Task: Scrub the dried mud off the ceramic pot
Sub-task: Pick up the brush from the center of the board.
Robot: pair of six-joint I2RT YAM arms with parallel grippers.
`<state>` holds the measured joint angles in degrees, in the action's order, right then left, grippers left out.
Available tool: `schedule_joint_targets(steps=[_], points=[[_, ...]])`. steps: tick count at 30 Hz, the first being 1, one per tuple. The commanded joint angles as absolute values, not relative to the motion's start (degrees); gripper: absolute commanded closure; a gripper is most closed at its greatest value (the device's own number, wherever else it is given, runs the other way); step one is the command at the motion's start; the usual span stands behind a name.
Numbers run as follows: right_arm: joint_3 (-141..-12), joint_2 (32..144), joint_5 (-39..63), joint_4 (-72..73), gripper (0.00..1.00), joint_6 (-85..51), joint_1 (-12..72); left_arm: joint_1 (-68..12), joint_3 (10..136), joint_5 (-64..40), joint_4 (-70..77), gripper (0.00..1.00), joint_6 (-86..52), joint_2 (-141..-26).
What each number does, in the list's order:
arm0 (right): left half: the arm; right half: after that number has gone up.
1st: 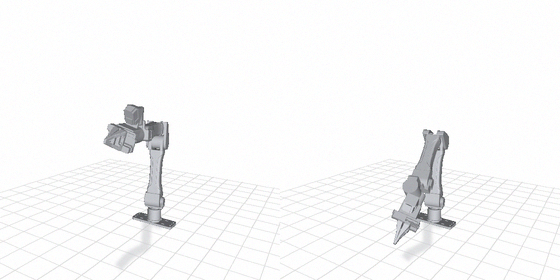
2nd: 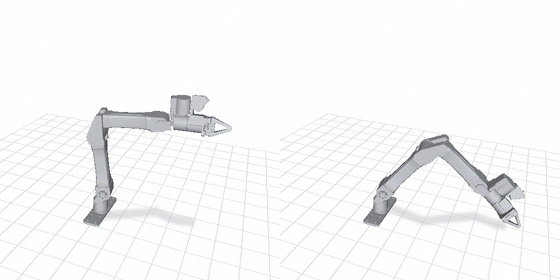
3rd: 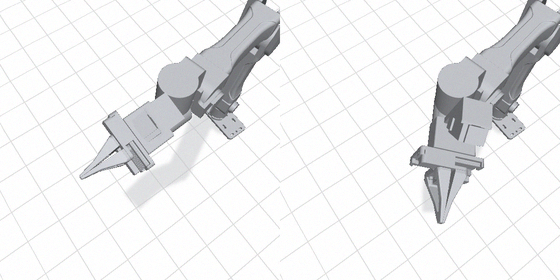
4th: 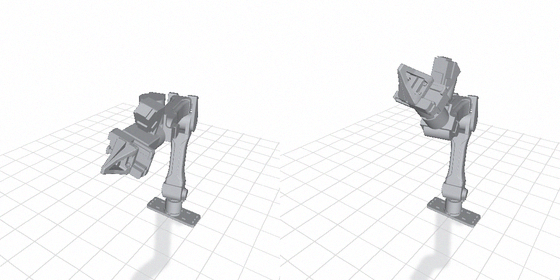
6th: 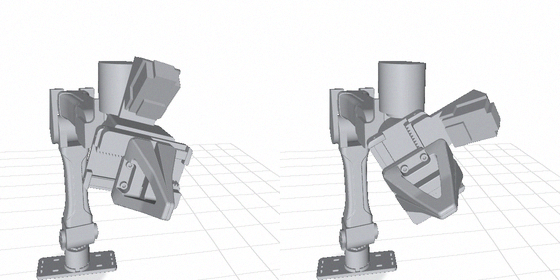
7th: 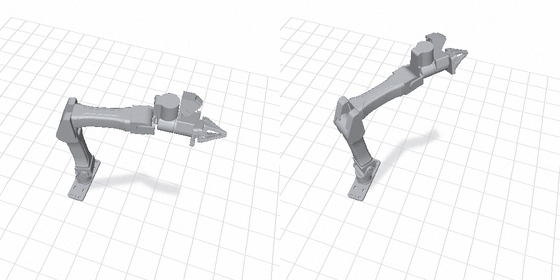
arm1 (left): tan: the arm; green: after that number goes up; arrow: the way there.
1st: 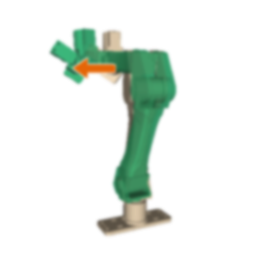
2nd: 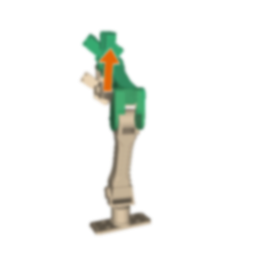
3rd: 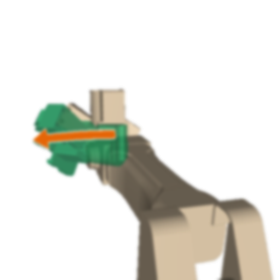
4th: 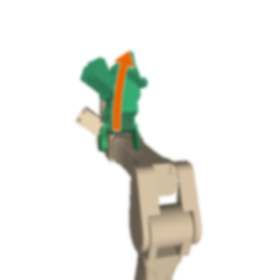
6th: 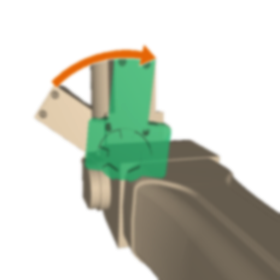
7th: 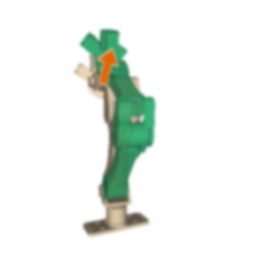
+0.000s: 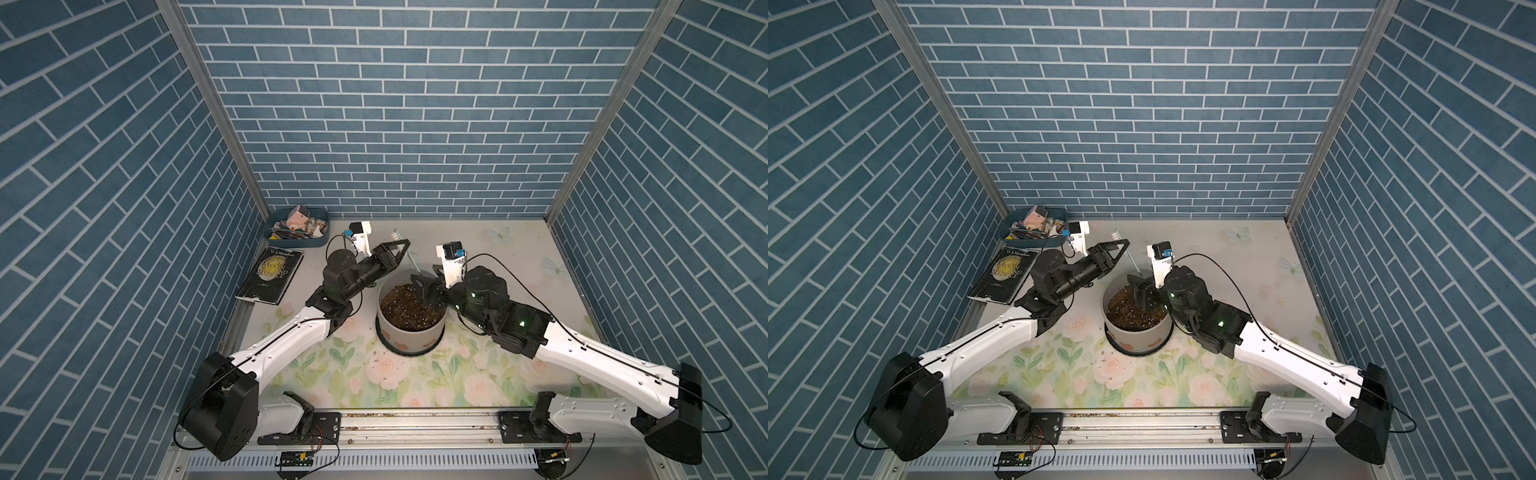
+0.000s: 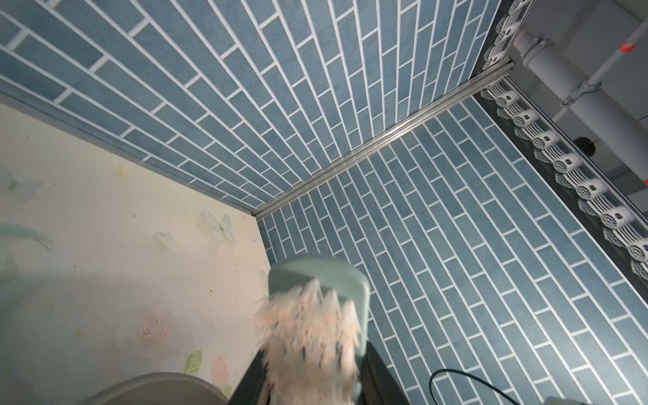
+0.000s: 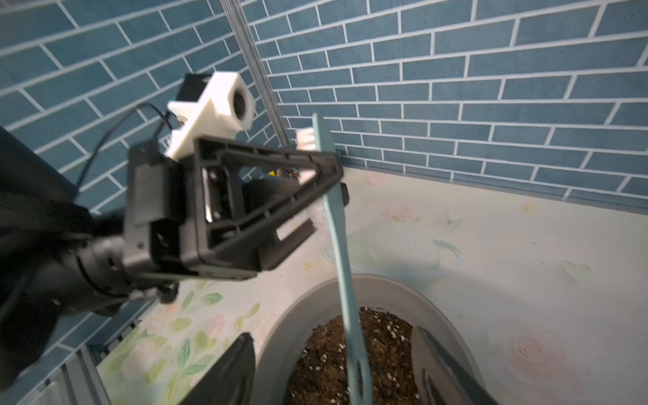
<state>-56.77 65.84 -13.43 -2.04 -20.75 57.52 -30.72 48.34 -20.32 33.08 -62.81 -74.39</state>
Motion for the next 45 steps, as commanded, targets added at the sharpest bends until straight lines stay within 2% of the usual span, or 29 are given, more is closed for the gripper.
schedule_joint_targets(steps=[1, 5, 12, 18, 28, 32, 39, 42, 45], points=[[-58.5, 65.4, -6.2, 1.6, 0.39, -18.0, 54.6, -30.6, 50.2, -19.0, 31.4, 1.00, -64.9, -73.0], [-59.5, 67.8, -0.8, 1.7, 0.43, -17.5, 53.1, -30.6, 49.7, -19.0, 32.0, 1.00, -66.8, -72.6], [-60.1, 70.4, -2.4, 1.4, 0.50, -17.1, 52.9, -30.5, 48.7, -19.1, 32.8, 1.00, -67.8, -72.0], [-59.2, 70.7, -4.0, 2.5, 0.68, -17.0, 53.0, -30.4, 48.7, -18.9, 32.2, 1.00, -67.8, -71.9], [-57.7, 69.1, -4.6, 2.6, 0.84, -16.4, 53.7, -30.2, 47.9, -18.5, 32.7, 1.00, -70.1, -72.9], [-57.9, 69.9, -5.0, 3.1, 0.80, -16.3, 53.7, -30.2, 47.6, -18.6, 33.3, 1.00, -70.7, -72.7], [-59.5, 72.0, -6.5, 2.4, 0.84, -16.4, 53.7, -30.2, 47.2, -18.8, 34.0, 1.00, -71.1, -72.8], [-59.6, 72.3, -6.4, 2.3, 0.81, -16.4, 53.7, -30.2, 47.1, -19.0, 34.3, 1.00, -71.2, -72.8], [-59.5, 72.2, -6.4, 2.6, 0.93, -16.6, 53.7, -30.2, 47.0, -19.0, 34.1, 1.00, -71.1, -72.9]])
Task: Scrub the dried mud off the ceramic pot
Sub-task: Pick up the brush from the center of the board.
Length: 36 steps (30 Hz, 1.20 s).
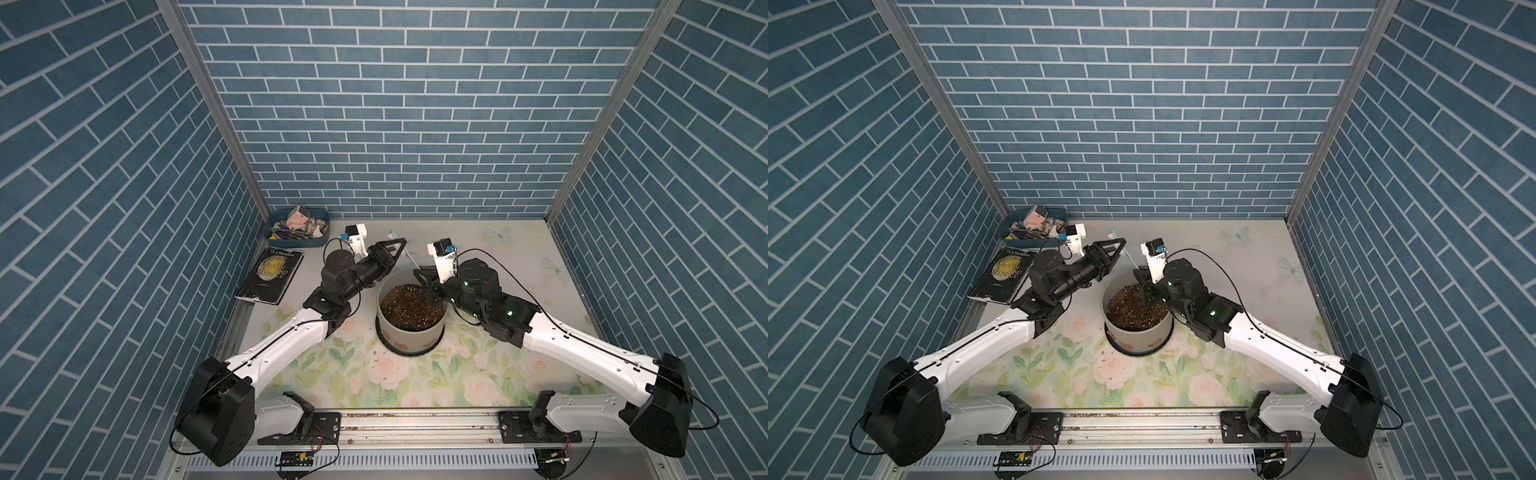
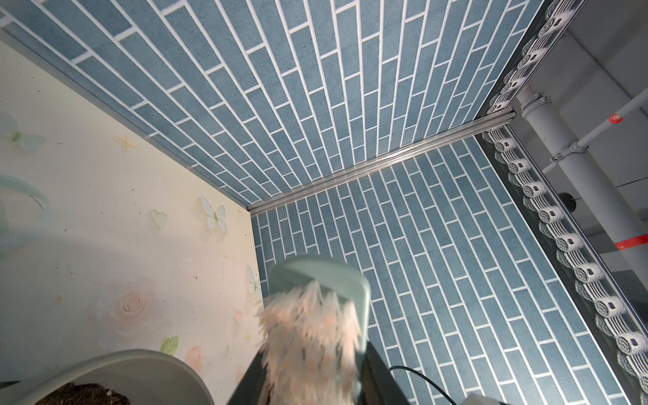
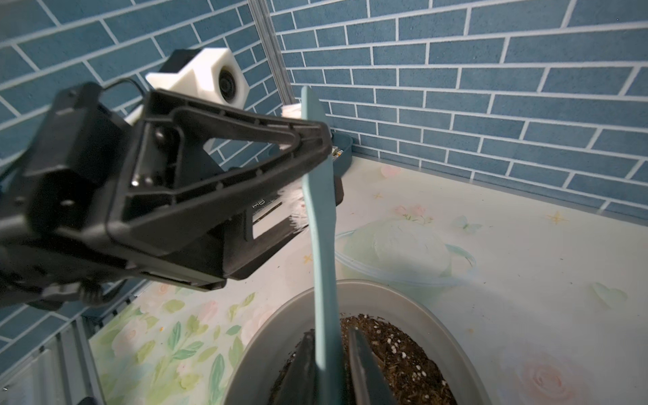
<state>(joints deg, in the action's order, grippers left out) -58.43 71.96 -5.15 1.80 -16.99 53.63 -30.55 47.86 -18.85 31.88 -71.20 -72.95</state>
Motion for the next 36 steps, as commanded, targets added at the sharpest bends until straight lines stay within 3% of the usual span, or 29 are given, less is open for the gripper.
schedule_joint_targets(steps=[1, 5, 13, 16, 18, 25, 28, 36], points=[[-59.5, 72.1, -6.4, 2.8, 0.94, -16.6, 53.7, -30.1, 46.9, -18.8, 34.0, 1.00, -71.1, -72.9], [-59.4, 71.8, -6.3, 2.6, 1.00, -16.7, 53.8, -30.1, 46.3, -18.4, 33.3, 1.00, -70.6, -73.1], [-59.3, 70.1, -7.8, 0.7, 1.00, -17.1, 55.0, -30.0, 45.6, -17.1, 32.0, 1.00, -69.0, -74.1], [-58.6, 69.2, -7.5, 0.6, 0.74, -17.3, 55.1, -30.0, 45.8, -17.3, 32.0, 1.00, -69.2, -74.8], [-58.2, 68.9, -7.5, 0.8, 0.62, -17.3, 55.1, -30.1, 45.7, -17.4, 32.2, 1.00, -69.5, -74.9], [-58.6, 70.5, -8.0, 0.6, 0.53, -17.1, 55.1, -30.1, 45.7, -17.3, 32.6, 1.00, -70.0, -74.1], [-58.8, 71.4, -9.0, 0.1, 0.44, -17.1, 54.9, -30.0, 45.7, -17.4, 32.3, 1.00, -70.0, -73.9], [-60.0, 74.0, -8.0, -1.1, 0.61, -17.0, 54.4, -30.0, 46.0, -17.5, 32.2, 1.00, -70.0, -73.9]])
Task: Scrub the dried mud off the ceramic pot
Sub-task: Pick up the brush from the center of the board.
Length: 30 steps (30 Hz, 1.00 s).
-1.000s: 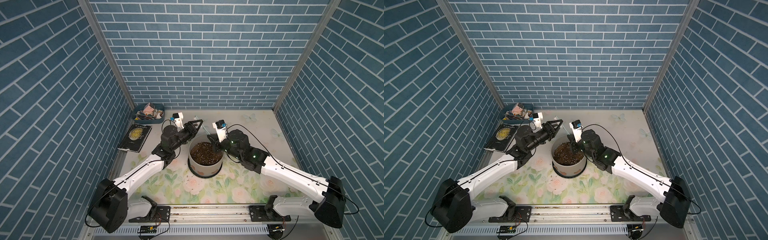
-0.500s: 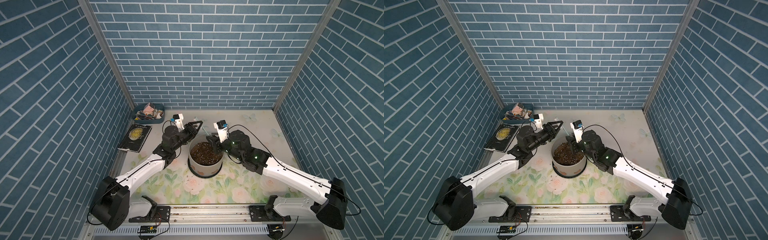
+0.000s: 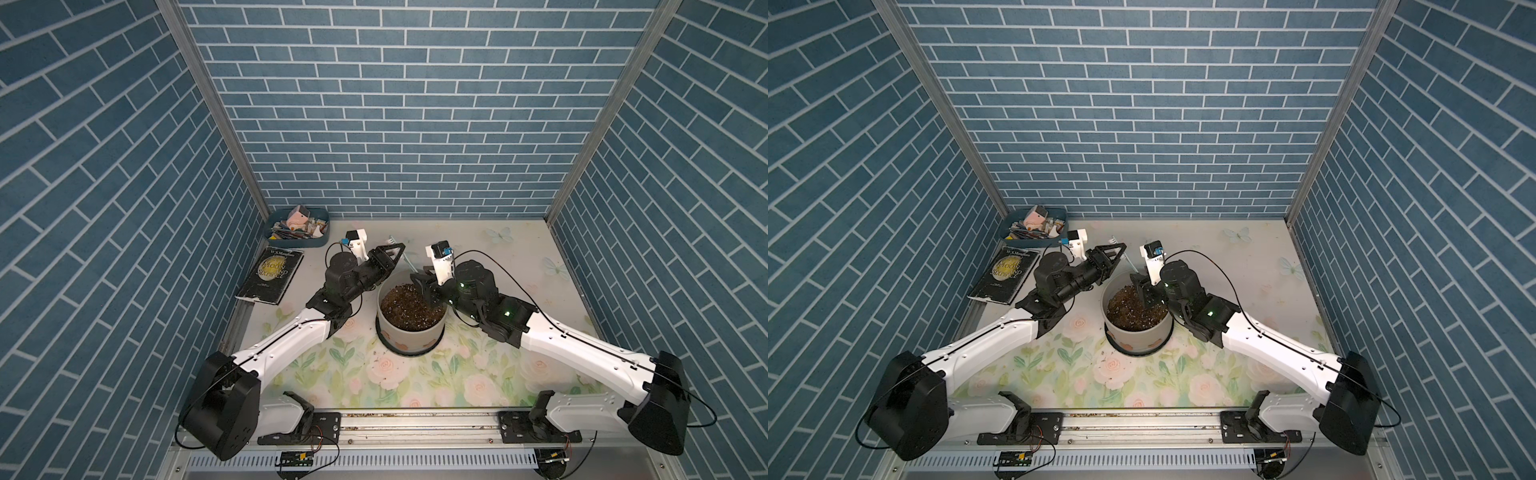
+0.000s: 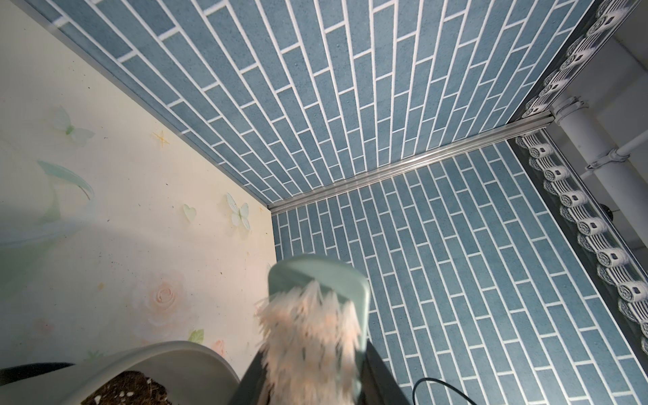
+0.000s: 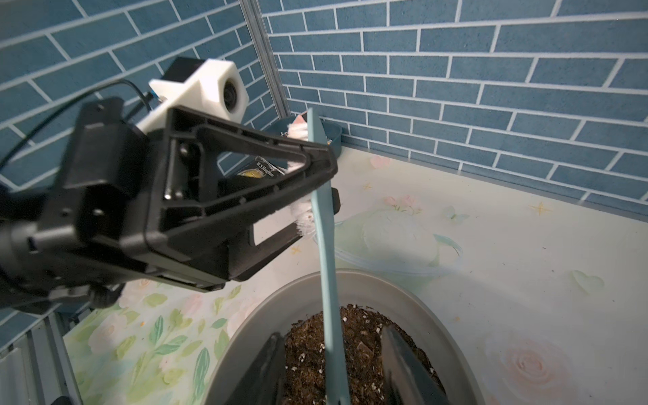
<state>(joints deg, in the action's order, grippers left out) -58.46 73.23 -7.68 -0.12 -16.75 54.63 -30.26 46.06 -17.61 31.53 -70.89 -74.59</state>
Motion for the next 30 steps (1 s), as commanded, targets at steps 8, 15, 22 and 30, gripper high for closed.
schedule_joint_targets(steps=[8, 15, 22, 30], points=[[-59.3, 72.8, -8.2, 0.0, 0.93, -17.1, 54.5, -29.6, 45.7, -17.6, 32.1, 1.00, -70.1, -74.1], [-60.2, 72.5, -13.6, -3.2, 1.00, -17.6, 54.5, -29.1, 46.1, -17.5, 30.5, 0.52, -68.6, -74.3], [-61.0, 67.9, -28.6, -20.9, 1.00, -26.4, 50.3, -29.1, 51.2, -6.8, 6.1, 0.31, -47.3, -72.2], [-43.8, 55.7, -25.1, -29.2, 1.00, -36.5, 46.1, -34.7, 50.0, -1.9, -3.4, 0.24, -34.6, -70.5]])
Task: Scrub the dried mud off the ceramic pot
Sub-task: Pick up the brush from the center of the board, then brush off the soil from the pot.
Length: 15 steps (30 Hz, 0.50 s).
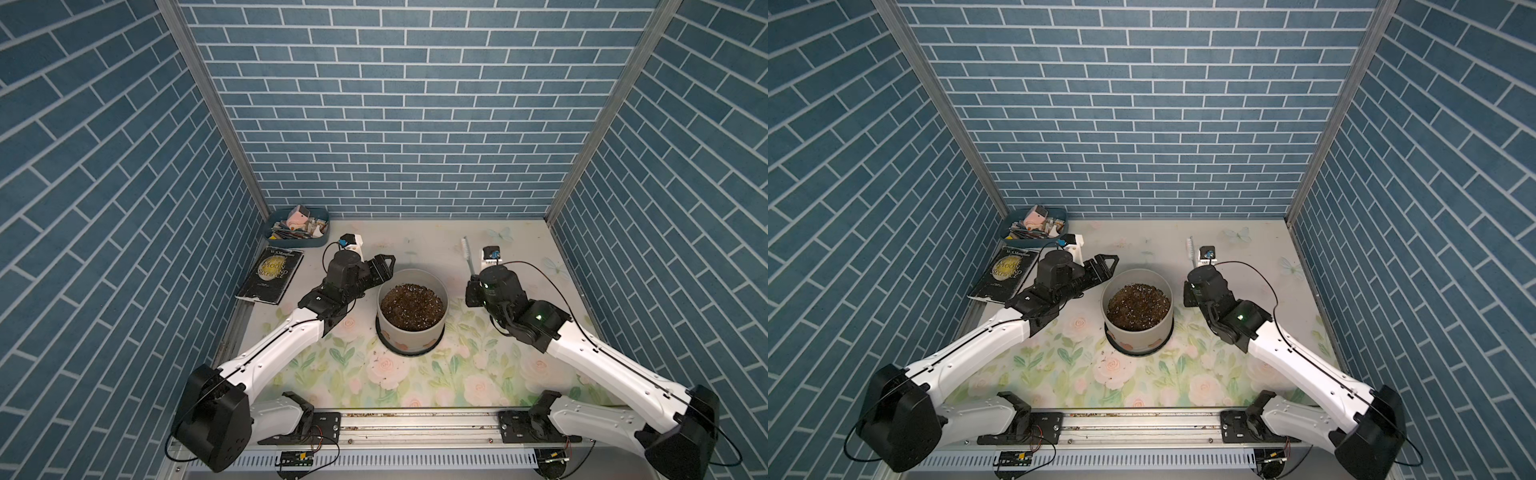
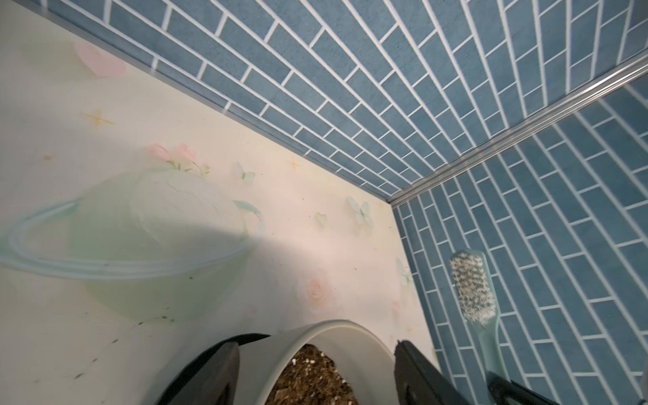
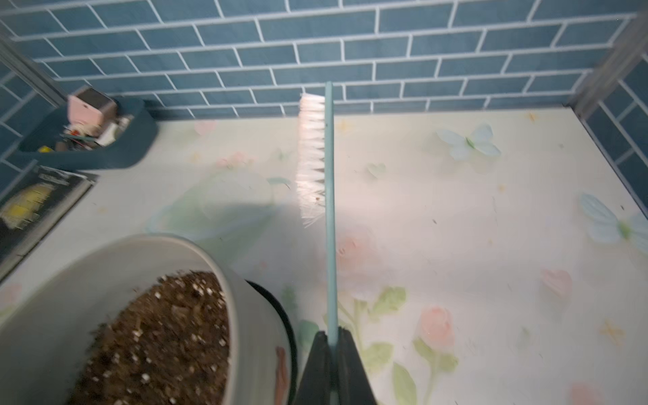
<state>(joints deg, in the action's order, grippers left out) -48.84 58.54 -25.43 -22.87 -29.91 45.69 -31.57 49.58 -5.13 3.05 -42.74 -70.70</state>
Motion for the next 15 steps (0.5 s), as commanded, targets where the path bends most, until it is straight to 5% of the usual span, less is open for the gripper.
schedule_joint_targets(steps=[1, 7, 15], points=[[-40.6, 54.7, -24.1, -28.7, 1.00, -37.7, 46.1, -36.2, 50.2, 0.1, -4.7, 0.23, -33.3, -71.0], [-28.7, 51.4, -24.4, -27.0, 1.00, -46.4, 50.5, -37.8, 48.6, 9.5, -8.3, 0.26, -32.0, -71.7], [-28.0, 55.8, -32.8, -28.0, 1.00, -51.5, 56.6, -37.8, 47.5, 6.1, -6.4, 0.41, -31.1, -70.7]])
